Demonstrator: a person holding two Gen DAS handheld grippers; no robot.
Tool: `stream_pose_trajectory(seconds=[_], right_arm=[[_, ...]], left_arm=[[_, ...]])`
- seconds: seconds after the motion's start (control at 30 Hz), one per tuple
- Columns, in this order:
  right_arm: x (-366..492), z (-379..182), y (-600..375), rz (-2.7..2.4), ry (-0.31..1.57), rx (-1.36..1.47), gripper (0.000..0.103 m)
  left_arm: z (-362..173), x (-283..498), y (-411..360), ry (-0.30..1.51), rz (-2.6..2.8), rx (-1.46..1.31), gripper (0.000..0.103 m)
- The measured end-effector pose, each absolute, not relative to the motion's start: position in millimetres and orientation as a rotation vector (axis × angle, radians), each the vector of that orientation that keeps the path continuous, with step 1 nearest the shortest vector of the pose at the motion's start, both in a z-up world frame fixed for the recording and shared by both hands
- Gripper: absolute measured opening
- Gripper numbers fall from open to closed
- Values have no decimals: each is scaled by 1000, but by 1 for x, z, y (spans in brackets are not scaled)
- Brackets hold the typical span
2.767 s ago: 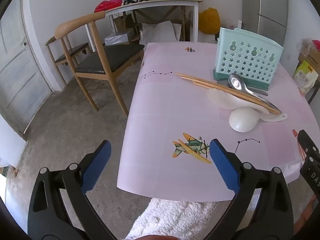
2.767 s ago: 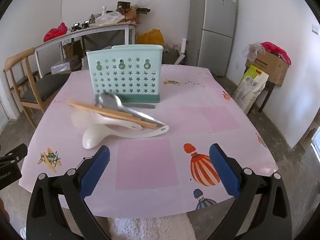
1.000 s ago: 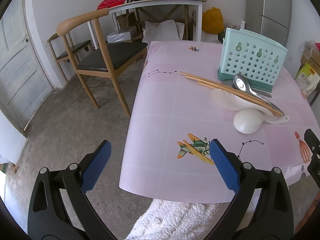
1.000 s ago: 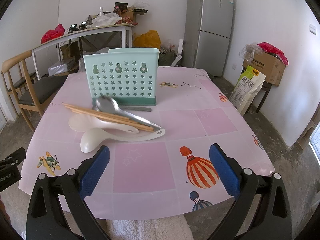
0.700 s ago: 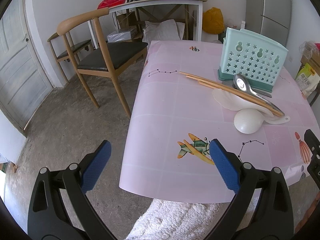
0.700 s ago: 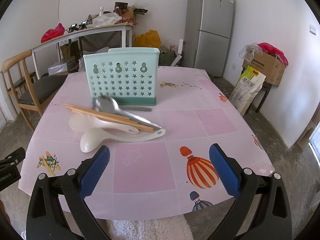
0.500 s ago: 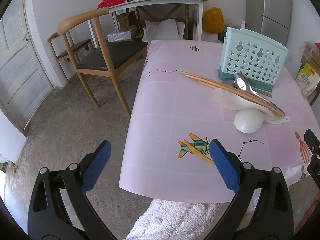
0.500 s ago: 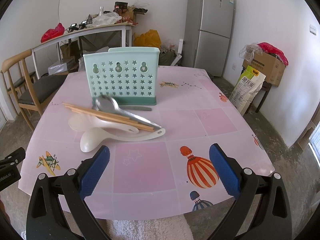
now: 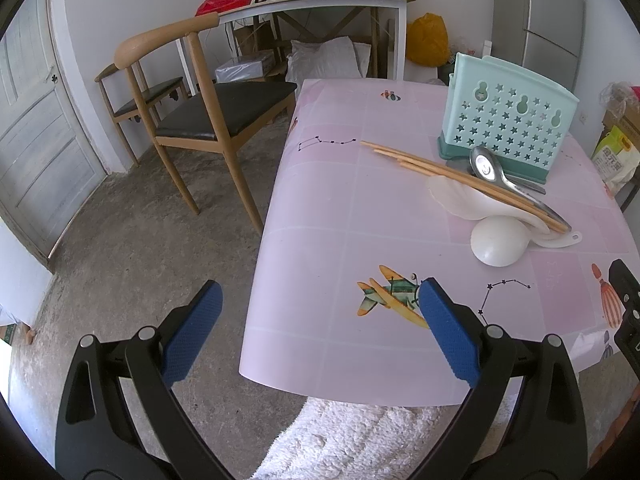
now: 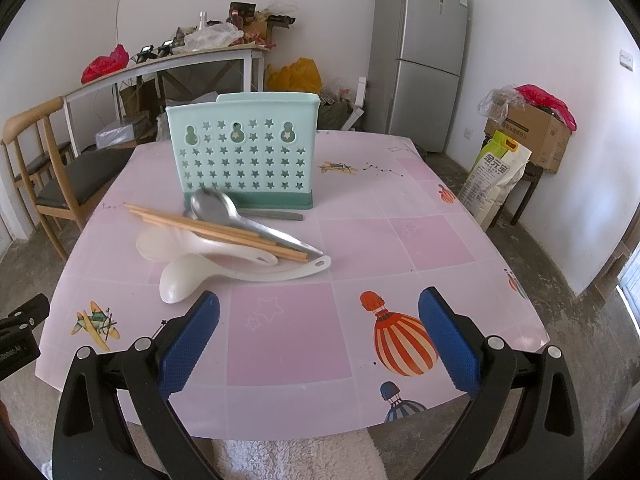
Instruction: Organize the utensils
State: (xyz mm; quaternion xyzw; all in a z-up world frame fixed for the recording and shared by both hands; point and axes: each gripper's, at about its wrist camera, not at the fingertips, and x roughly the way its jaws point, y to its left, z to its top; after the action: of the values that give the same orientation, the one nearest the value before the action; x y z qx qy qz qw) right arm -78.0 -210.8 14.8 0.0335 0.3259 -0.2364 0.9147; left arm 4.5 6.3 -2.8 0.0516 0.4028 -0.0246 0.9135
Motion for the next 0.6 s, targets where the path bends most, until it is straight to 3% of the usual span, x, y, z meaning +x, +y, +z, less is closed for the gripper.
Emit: stream_pose_trajectory(seconds=[0.6], right_arm=[[-50, 9, -231, -512, 697, 71, 97]], left_arm=[[-4, 32, 3, 849, -65, 127, 95]])
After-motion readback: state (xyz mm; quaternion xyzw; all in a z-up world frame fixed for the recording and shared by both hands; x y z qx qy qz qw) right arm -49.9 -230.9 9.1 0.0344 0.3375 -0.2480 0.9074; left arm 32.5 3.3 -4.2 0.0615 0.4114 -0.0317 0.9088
